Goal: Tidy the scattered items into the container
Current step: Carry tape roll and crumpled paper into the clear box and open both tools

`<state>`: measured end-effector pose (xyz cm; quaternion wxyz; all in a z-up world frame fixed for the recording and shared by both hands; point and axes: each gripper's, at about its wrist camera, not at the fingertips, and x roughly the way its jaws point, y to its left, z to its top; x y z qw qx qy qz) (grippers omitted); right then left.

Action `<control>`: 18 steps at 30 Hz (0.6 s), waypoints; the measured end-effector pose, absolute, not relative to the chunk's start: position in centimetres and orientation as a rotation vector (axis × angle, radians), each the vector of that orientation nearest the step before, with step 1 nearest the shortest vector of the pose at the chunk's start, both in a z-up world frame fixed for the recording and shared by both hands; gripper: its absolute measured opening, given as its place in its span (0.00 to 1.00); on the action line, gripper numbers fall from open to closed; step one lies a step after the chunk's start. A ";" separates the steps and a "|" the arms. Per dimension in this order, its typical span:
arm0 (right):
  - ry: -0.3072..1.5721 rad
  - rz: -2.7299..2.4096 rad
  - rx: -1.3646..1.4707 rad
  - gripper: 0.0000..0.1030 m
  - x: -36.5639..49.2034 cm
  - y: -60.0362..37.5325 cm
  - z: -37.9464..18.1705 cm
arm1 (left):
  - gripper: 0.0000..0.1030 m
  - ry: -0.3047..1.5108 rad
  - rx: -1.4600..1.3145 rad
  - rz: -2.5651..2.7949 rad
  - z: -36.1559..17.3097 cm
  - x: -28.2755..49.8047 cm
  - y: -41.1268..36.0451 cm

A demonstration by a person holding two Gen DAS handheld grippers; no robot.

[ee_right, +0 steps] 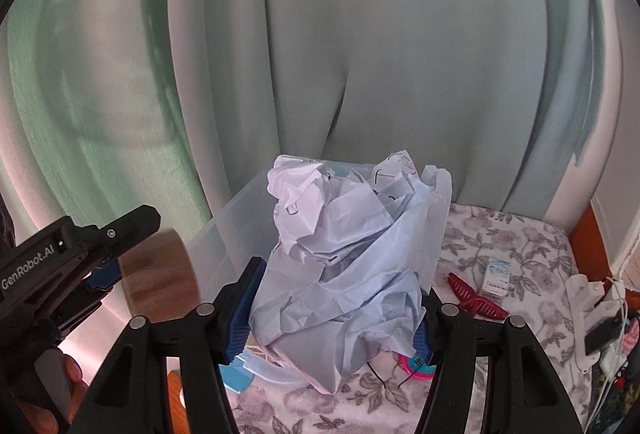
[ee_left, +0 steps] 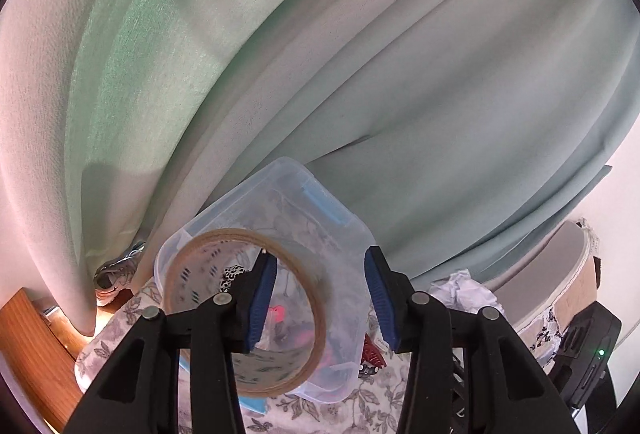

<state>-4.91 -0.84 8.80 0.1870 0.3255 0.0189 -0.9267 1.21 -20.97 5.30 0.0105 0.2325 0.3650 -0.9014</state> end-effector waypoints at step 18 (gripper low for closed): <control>0.114 -2.534 1.024 0.65 -8.5 -3.3 6.4 | 0.41 1.131 0.775 -2.812 3.6 -1.1 -21.2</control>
